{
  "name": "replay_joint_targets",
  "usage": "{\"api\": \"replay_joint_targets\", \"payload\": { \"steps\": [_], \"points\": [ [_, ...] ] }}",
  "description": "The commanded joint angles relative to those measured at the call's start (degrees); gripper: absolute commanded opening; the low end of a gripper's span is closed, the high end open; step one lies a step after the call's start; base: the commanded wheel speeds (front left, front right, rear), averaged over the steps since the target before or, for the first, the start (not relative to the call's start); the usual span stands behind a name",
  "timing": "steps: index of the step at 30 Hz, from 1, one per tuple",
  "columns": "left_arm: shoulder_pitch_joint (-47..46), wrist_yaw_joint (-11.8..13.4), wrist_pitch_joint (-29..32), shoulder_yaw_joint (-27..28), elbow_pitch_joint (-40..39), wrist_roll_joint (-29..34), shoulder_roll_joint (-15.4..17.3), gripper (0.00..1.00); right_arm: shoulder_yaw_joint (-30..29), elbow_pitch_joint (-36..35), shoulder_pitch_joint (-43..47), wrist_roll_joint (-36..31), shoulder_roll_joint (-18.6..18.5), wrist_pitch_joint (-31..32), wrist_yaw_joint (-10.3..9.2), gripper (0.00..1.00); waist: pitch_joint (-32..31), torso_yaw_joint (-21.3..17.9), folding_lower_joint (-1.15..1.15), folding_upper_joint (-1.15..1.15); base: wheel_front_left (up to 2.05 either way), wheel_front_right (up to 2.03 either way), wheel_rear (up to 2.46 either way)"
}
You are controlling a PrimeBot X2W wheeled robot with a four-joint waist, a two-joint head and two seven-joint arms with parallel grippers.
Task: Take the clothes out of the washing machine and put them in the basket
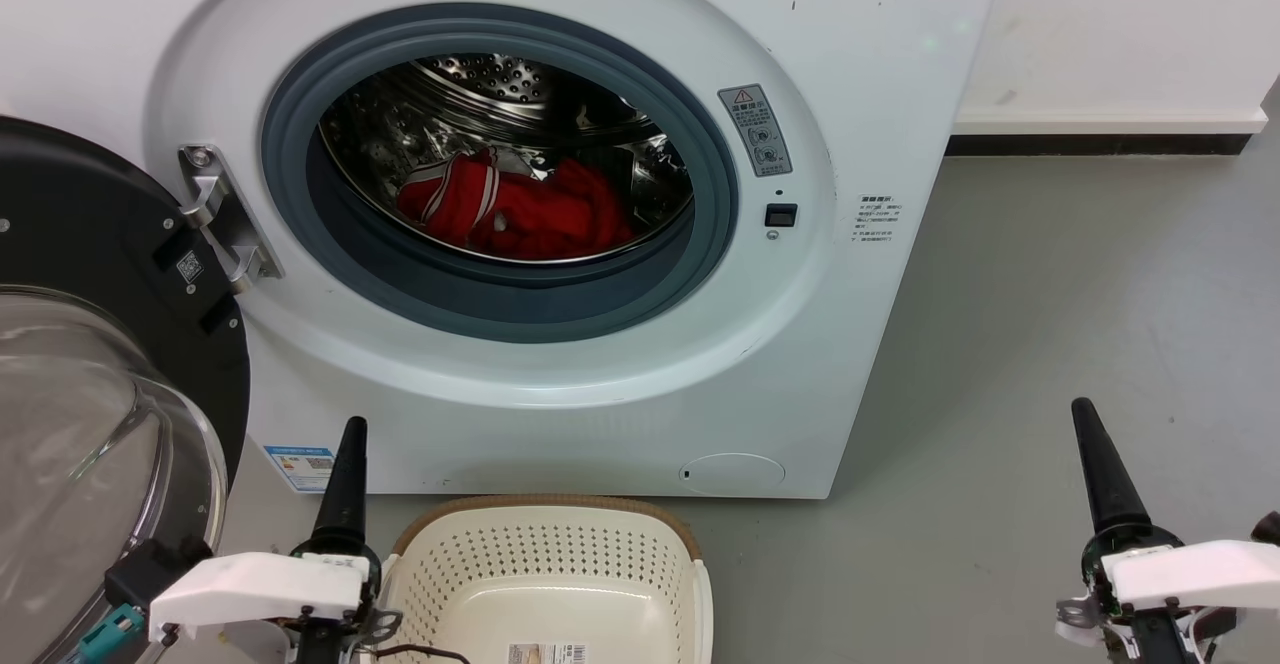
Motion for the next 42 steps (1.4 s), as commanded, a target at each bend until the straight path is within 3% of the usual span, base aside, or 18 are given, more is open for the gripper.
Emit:
{"api": "replay_joint_targets", "payload": {
  "steps": [1,19,42],
  "points": [
    [-0.19,0.72,-0.79,-0.54,-1.76,3.44,0.12,1.00,0.36,-2.08,-0.09,-3.81,-0.08,-0.77,0.00,1.00,0.03,0.01,0.00,0.00,0.00,0.00,0.00],
    [1.24,3.64,-4.40,-2.99,-4.54,21.07,0.15,1.00,2.79,-6.82,1.99,-25.34,-0.07,-4.38,0.00,1.00,0.31,-0.04,0.00,0.00,0.00,0.00,0.00],
    [2.96,5.75,-8.43,-4.90,-7.52,38.47,0.18,1.00,3.21,-10.64,4.18,-44.45,-0.05,-8.40,0.00,1.00,0.64,0.02,0.00,0.00,0.00,0.00,0.00]
  ]
}}
